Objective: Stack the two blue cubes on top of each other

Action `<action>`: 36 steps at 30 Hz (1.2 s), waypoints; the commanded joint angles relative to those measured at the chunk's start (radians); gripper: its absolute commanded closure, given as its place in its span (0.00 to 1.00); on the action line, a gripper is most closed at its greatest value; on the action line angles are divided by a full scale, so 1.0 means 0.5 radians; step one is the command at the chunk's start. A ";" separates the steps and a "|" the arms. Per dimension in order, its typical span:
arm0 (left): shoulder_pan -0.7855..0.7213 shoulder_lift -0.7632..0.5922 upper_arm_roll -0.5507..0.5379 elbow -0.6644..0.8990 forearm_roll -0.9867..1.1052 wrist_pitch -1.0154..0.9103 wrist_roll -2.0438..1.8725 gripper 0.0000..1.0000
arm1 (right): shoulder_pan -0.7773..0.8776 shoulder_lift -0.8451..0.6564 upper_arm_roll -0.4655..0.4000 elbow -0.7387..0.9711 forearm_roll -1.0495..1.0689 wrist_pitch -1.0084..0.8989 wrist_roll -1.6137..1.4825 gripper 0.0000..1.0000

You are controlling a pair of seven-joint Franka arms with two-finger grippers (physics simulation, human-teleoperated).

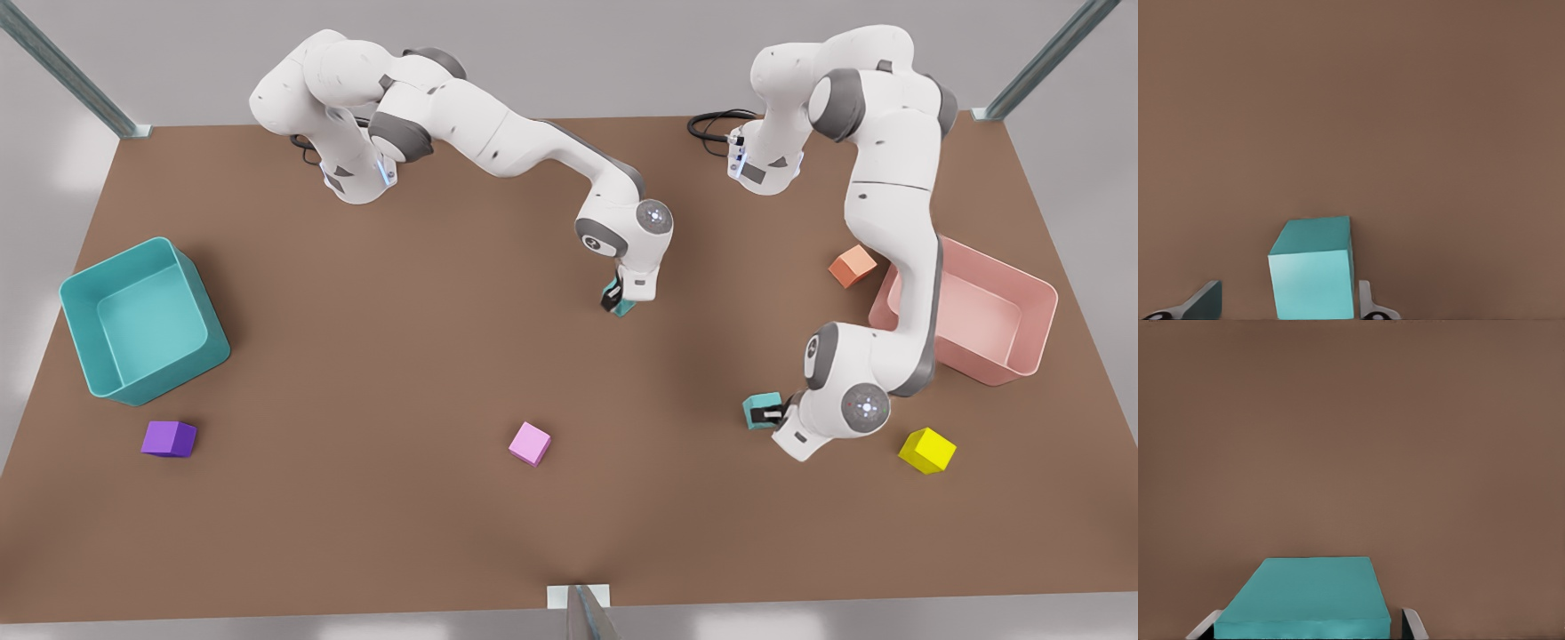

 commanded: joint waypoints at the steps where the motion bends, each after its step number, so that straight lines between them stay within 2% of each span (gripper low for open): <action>1: -0.010 -0.011 0.000 -0.083 0.017 0.214 -0.082 0.00 | 0.000 -0.007 0.000 0.001 -0.012 -0.001 0.493 0.00; 3: 0.008 -0.030 0.000 -0.215 0.070 0.374 -0.082 0.00 | -0.028 -0.136 0.061 -0.033 0.000 -0.044 0.481 0.00; 5: 0.014 -0.024 0.000 -0.227 0.076 0.404 -0.082 0.00 | -0.058 -0.598 0.095 -0.431 0.012 -0.176 0.454 0.00; 7: -0.001 -0.008 0.000 -0.230 0.076 0.407 -0.091 0.00 | -0.120 -1.062 0.126 -0.698 0.101 -0.464 0.356 0.00; 8: -0.004 -0.005 0.000 -0.234 0.076 0.407 -0.100 0.00 | -0.242 -1.383 0.126 -0.836 0.202 -0.697 0.291 0.00; 9: -0.001 0.004 0.003 -0.230 0.076 0.411 -0.100 0.00 | -0.402 -1.675 0.104 -0.834 0.248 -1.065 0.202 0.00; 11: 0.002 0.035 0.003 -0.230 0.076 0.411 -0.100 0.00 | -1.150 -2.050 0.016 -0.818 0.279 -1.409 0.012 0.00; 12: 0.008 0.056 0.003 -0.230 0.076 0.411 -0.100 0.00 | -1.426 -2.075 -0.184 -0.791 0.319 -1.508 -0.282 0.00; 13: 0.014 0.074 0.003 -0.230 0.076 0.429 -0.097 0.00 | -1.635 -2.099 -0.273 -0.794 0.294 -1.520 -0.405 0.00; 14: 0.014 0.078 0.003 -0.234 0.076 0.429 -0.100 0.00 | -1.810 -2.038 -0.273 -0.824 0.285 -1.444 -0.467 0.00; 15: 0.011 0.090 0.003 -0.233 0.076 0.429 -0.097 0.00 | -1.936 -1.839 -0.276 -0.855 0.279 -1.226 -0.467 0.00; 17: 0.011 0.102 0.003 -0.230 0.076 0.426 -0.097 0.00 | -2.046 -1.443 -0.273 -0.855 0.282 -0.799 -0.467 0.00; 18: 0.008 0.099 0.003 -0.230 0.076 0.420 -0.100 0.04 | -2.037 -1.403 -0.270 -0.867 0.285 -0.750 -0.455 0.00; 19: 0.011 0.099 0.003 -0.230 0.076 0.417 -0.103 0.29 | -2.025 -1.424 -0.252 -1.069 0.285 -0.520 -0.430 0.00; 20: 0.008 0.099 0.003 -0.224 0.076 0.414 -0.103 0.38 | -2.040 -1.421 -0.248 -1.146 0.285 -0.412 -0.430 0.00; 22: 0.005 0.074 0.000 -0.218 0.073 0.398 -0.106 0.39 | -2.056 -1.424 -0.248 -1.493 0.288 0.048 -0.430 0.00; 26: -0.029 -0.085 -0.040 -0.178 0.067 0.187 -0.213 0.38 | -2.080 -1.510 -0.248 -1.542 0.285 0.026 -0.430 0.00; 29: -0.053 -0.303 -0.237 -0.307 0.063 0.015 -0.489 0.38 | -2.083 -1.621 -0.248 -1.585 0.294 -0.056 -0.390 0.00; 33: -0.026 -0.720 -0.623 -0.798 0.060 0.033 -1.057 0.38 | -2.059 -1.645 -0.236 -1.576 0.291 -0.084 -0.412 0.00; 36: -0.060 -0.708 -0.847 -0.801 0.060 0.036 -1.361 0.38 | -2.056 -1.648 -0.230 -1.573 0.291 -0.096 -0.421 0.00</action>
